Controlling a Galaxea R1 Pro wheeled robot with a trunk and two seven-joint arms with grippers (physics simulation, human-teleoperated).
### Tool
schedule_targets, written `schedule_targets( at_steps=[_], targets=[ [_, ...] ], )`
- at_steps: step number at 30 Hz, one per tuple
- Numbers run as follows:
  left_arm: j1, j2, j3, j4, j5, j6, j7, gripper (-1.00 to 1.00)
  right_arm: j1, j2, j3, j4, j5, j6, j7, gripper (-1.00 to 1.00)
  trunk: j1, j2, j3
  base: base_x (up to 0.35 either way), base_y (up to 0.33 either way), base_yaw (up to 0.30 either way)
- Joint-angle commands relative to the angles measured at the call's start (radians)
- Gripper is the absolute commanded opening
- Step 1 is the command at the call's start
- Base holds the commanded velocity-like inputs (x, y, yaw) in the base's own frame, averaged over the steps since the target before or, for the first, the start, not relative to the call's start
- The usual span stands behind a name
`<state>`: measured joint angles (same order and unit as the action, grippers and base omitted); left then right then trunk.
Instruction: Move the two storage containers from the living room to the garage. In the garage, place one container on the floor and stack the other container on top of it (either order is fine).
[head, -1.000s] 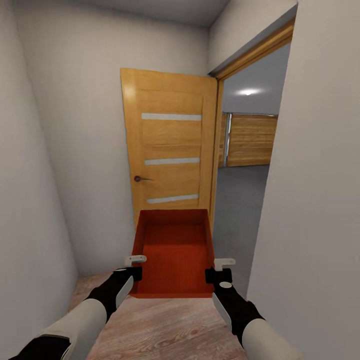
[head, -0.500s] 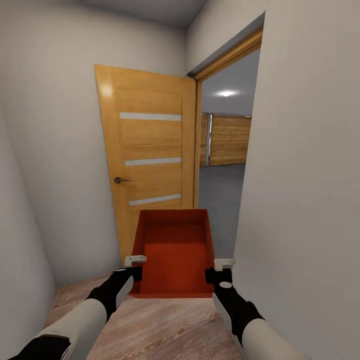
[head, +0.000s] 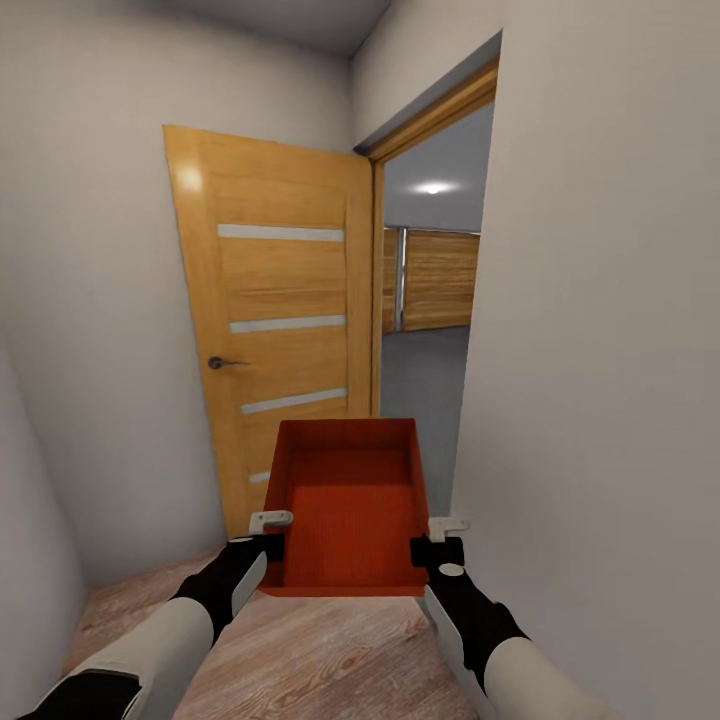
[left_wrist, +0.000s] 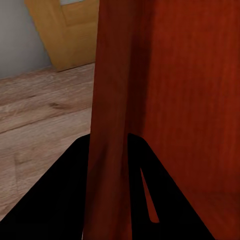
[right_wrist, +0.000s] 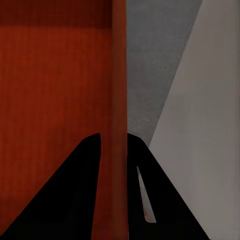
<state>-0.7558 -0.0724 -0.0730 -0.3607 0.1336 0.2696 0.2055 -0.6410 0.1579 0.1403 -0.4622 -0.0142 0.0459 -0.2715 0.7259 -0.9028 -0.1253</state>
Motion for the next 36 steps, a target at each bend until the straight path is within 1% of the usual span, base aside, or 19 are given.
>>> schedule_targets(
  at_steps=[1, 8, 24, 36],
  targets=[
    [-0.001, 0.059, 0.004, -0.034, -0.02, -0.067, 0.034, -1.0, 0.0, -0.002, 0.008, 0.002, -0.012, 0.005, -0.008, -1.0, 0.0, -0.001, -0.002, 0.0, 0.0, -0.003],
    [-0.002, 0.059, 0.004, -0.034, -0.02, -0.067, 0.034, -1.0, 0.0, -0.001, 0.008, 0.002, -0.012, 0.005, -0.009, -1.0, 0.0, -0.001, -0.002, 0.051, 0.039, 0.0],
    [-0.002, 0.059, 0.004, -0.034, -0.02, -0.067, 0.034, -1.0, 0.0, -0.001, 0.008, 0.002, -0.012, 0.005, -0.009, -1.0, 0.0, -0.001, -0.002, 0.236, 0.207, -0.005],
    [-0.002, 0.059, 0.004, -0.034, -0.02, -0.067, 0.034, -1.0, 0.0, 0.0, 0.008, 0.002, -0.012, 0.005, -0.01, -1.0, 0.0, -0.001, -0.002, 0.245, 0.216, -0.221]
  ],
)
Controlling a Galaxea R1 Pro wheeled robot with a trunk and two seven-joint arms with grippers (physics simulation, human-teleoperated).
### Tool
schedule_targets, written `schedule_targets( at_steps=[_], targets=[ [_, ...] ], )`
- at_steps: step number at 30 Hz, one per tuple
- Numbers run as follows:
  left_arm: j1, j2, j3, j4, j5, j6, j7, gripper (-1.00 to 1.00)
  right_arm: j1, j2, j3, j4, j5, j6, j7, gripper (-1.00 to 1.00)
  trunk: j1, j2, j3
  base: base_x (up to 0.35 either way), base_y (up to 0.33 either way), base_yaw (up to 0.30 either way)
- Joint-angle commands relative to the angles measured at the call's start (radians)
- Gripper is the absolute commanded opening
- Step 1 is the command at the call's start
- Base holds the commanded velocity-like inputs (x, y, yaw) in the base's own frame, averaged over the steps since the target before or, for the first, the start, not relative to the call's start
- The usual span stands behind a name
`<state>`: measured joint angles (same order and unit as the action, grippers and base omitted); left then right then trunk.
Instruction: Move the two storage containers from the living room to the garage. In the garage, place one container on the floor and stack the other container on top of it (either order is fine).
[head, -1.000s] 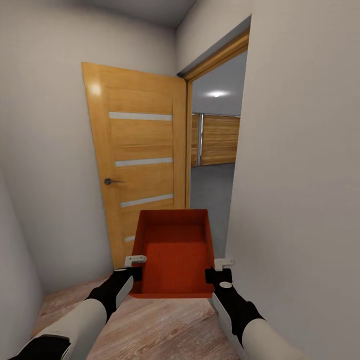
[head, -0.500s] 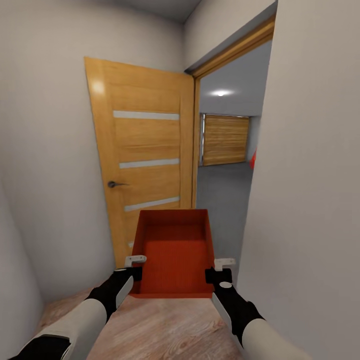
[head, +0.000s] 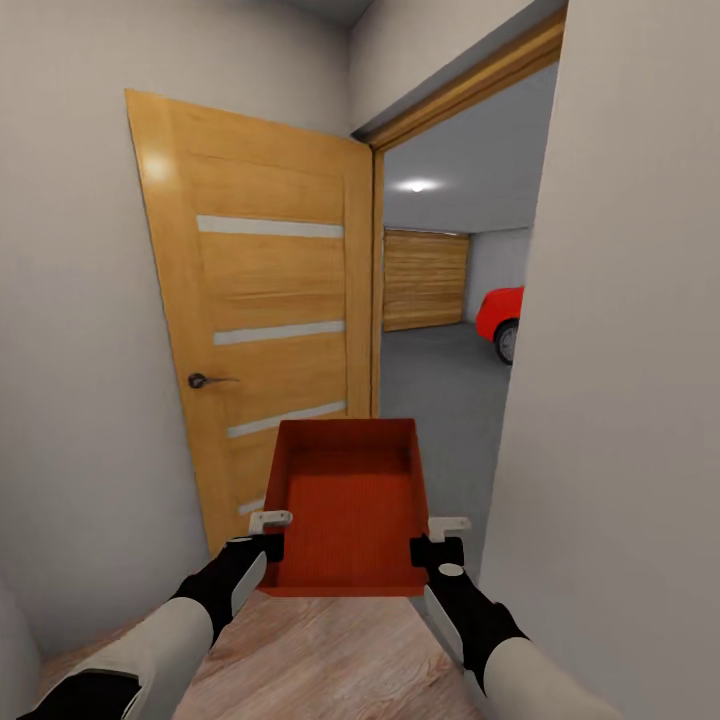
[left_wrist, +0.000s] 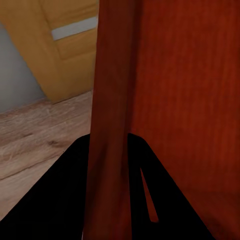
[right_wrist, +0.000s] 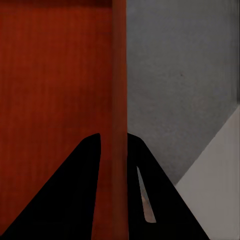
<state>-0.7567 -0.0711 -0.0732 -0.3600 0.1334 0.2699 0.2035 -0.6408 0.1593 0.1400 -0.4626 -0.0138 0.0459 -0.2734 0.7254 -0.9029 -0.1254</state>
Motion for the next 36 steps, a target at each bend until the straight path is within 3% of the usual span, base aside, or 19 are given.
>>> schedule_targets(
  at_steps=[1, 36],
  targets=[
    [-0.001, 0.057, 0.004, -0.034, -0.02, -0.067, 0.036, -1.0, 0.0, -0.001, 0.009, 0.002, -0.012, 0.005, -0.008, -1.0, 0.001, -0.001, -0.002, 0.246, 0.216, -0.248],
    [0.0, 0.057, 0.004, -0.034, -0.02, -0.067, 0.036, -1.0, 0.0, -0.001, 0.009, 0.002, -0.012, 0.006, -0.007, -1.0, 0.001, -0.001, -0.002, 0.246, 0.216, -0.248]
  ],
)
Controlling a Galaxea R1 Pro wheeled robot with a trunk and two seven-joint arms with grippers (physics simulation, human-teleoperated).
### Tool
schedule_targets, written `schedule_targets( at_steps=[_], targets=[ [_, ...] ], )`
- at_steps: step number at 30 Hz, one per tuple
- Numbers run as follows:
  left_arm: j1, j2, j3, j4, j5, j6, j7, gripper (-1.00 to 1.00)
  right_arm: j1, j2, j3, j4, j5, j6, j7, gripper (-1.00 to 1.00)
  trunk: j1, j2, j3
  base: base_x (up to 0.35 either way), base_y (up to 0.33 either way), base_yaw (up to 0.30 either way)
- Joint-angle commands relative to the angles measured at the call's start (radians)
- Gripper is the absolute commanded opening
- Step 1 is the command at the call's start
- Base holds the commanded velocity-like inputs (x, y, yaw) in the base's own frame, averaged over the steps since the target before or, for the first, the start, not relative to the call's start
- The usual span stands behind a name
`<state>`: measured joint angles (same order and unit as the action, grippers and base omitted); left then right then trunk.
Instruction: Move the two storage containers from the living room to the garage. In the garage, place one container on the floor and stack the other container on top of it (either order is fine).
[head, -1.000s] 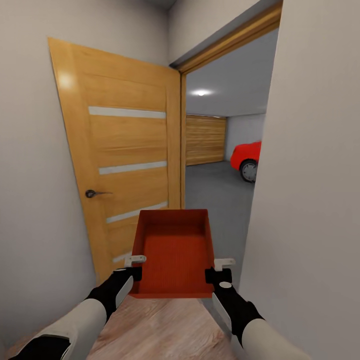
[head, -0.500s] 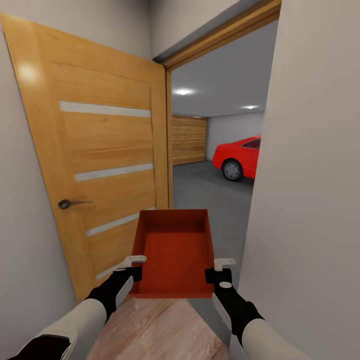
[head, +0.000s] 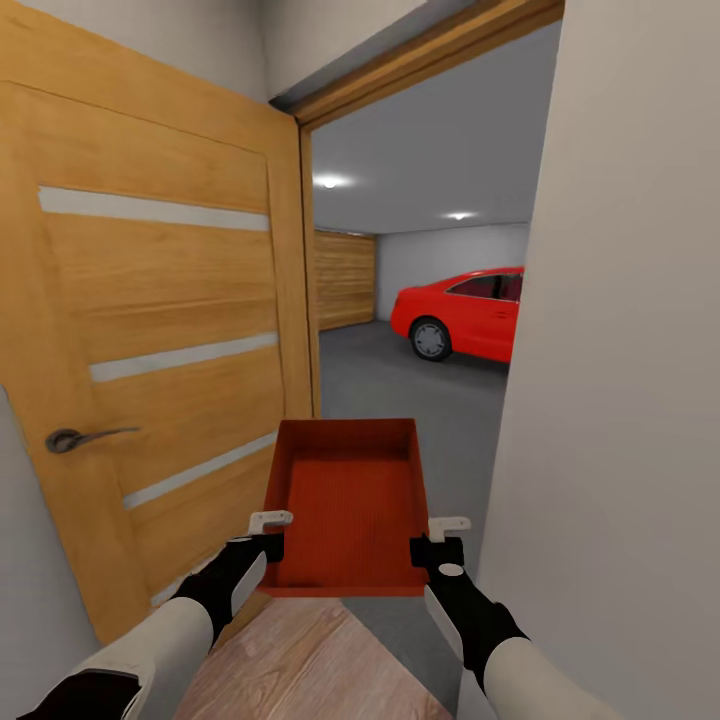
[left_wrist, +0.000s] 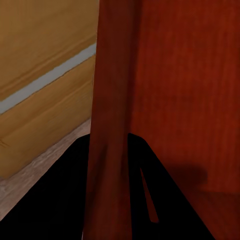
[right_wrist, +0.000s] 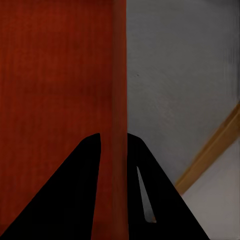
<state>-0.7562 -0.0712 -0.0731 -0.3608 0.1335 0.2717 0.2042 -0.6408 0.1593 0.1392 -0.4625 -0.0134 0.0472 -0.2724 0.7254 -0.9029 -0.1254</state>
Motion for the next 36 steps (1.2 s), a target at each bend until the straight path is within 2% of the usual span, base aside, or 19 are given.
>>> schedule_targets(
  at_steps=[1, 7, 8, 13, 17, 26, 36],
  targets=[
    [-0.001, 0.057, 0.004, -0.033, -0.02, -0.069, 0.035, -1.0, 0.0, -0.001, 0.01, 0.002, -0.013, 0.005, -0.008, -1.0, 0.001, -0.001, -0.002, 0.246, 0.216, -0.162],
    [-0.001, 0.057, 0.004, -0.033, -0.02, -0.069, 0.035, -1.0, 0.0, -0.001, 0.01, 0.002, -0.013, 0.005, -0.008, -1.0, 0.001, -0.001, -0.002, 0.246, 0.216, -0.048],
    [-0.001, 0.007, -0.002, -0.007, 0.005, 0.0, 0.014, -1.0, 0.0, -0.006, 0.003, 0.001, -0.007, 0.011, -0.008, -1.0, 0.001, -0.001, -0.002, 0.0, 0.0, 0.0],
    [0.002, 0.021, -0.073, 0.01, 0.108, -0.029, 0.018, -1.0, 0.0, 0.002, 0.003, 0.001, 0.012, 0.007, -0.007, -1.0, 0.001, -0.001, -0.002, 0.0, 0.0, 0.0],
    [0.003, 0.031, -0.105, 0.004, 0.14, -0.04, 0.016, -1.0, 0.0, 0.002, 0.001, 0.0, 0.034, -0.001, -0.007, -1.0, 0.001, -0.001, -0.002, 0.0, 0.0, 0.0],
    [0.003, 0.039, -0.131, -0.006, 0.172, -0.049, 0.016, -1.0, 0.0, 0.009, -0.025, -0.018, 0.074, 0.001, -0.007, -1.0, 0.001, -0.001, -0.002, 0.0, 0.0, 0.0],
    [0.003, 0.04, -0.141, -0.006, 0.185, -0.049, 0.018, -1.0, 0.0, 0.01, -0.027, -0.022, 0.081, 0.005, -0.007, -1.0, 0.001, -0.001, -0.002, 0.0, 0.021, 0.0]
  ],
)
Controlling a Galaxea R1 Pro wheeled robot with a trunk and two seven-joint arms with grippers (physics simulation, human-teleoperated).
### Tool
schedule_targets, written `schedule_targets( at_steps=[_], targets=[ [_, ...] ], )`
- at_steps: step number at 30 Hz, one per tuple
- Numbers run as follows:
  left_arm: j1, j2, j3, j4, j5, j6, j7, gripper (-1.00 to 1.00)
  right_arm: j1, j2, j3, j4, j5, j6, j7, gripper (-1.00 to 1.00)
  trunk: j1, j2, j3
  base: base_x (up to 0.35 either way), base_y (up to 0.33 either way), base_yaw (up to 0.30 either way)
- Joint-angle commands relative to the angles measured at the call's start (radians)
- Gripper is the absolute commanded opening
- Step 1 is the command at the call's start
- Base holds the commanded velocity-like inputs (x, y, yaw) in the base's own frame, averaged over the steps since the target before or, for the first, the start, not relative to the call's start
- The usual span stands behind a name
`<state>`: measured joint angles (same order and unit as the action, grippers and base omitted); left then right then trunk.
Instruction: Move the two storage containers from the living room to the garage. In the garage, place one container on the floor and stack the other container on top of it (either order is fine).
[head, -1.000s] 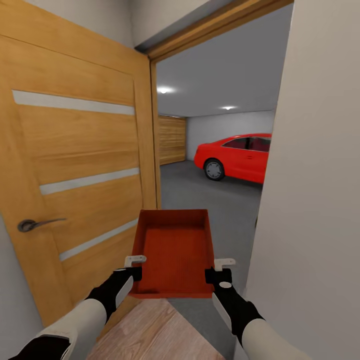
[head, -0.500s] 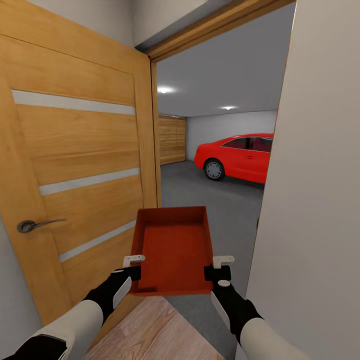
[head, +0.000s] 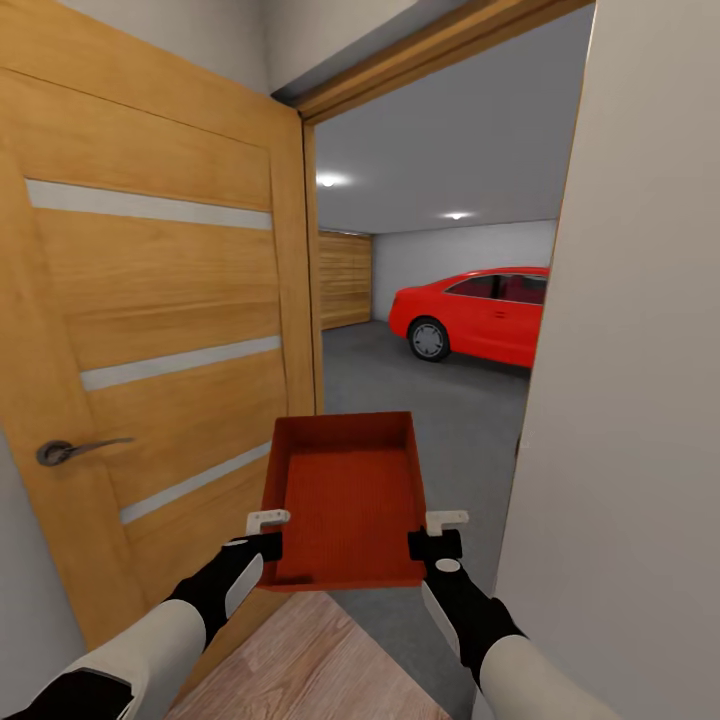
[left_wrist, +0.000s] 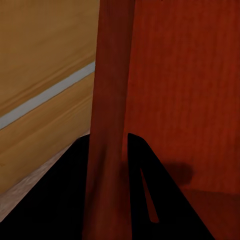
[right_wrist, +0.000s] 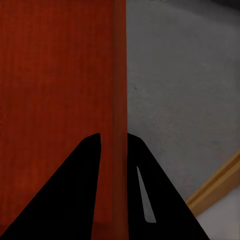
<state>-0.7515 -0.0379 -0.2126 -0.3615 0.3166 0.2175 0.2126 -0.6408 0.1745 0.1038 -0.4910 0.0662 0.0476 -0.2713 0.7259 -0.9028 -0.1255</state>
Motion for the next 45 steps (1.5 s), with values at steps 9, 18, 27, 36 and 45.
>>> schedule_targets(
  at_steps=[9, 18, 27, 36, 45],
  targets=[
    [-0.002, 0.03, 0.14, -0.005, -0.166, 0.005, 0.01, -1.0, 0.0, -0.013, 0.039, 0.029, -0.081, 0.005, -0.007, -1.0, 0.0, -0.001, -0.001, 0.0, 0.224, 0.0],
    [-0.002, 0.029, 0.139, -0.005, -0.168, 0.005, 0.01, -1.0, 0.0, -0.013, 0.039, 0.029, -0.082, 0.011, -0.006, -1.0, 0.0, -0.001, -0.001, 0.0, 0.045, 0.0],
    [-0.002, 0.029, 0.139, -0.005, -0.168, 0.004, 0.01, -1.0, 0.0, -0.01, 0.04, 0.029, -0.081, 0.016, -0.007, -1.0, 0.0, -0.001, -0.001, 0.0, 0.002, 0.0],
    [-0.002, 0.029, 0.139, -0.005, -0.168, 0.004, 0.01, -1.0, 0.0, -0.007, 0.039, 0.029, -0.083, 0.017, -0.009, -1.0, 0.0, -0.001, 0.0, 0.0, 0.0, -0.164],
    [-0.002, 0.03, 0.139, -0.006, -0.168, 0.004, 0.01, -1.0, 0.0, -0.007, 0.039, 0.029, -0.083, 0.017, -0.009, -1.0, 0.0, -0.001, 0.0, 0.0, 0.017, -0.276]
  ],
)
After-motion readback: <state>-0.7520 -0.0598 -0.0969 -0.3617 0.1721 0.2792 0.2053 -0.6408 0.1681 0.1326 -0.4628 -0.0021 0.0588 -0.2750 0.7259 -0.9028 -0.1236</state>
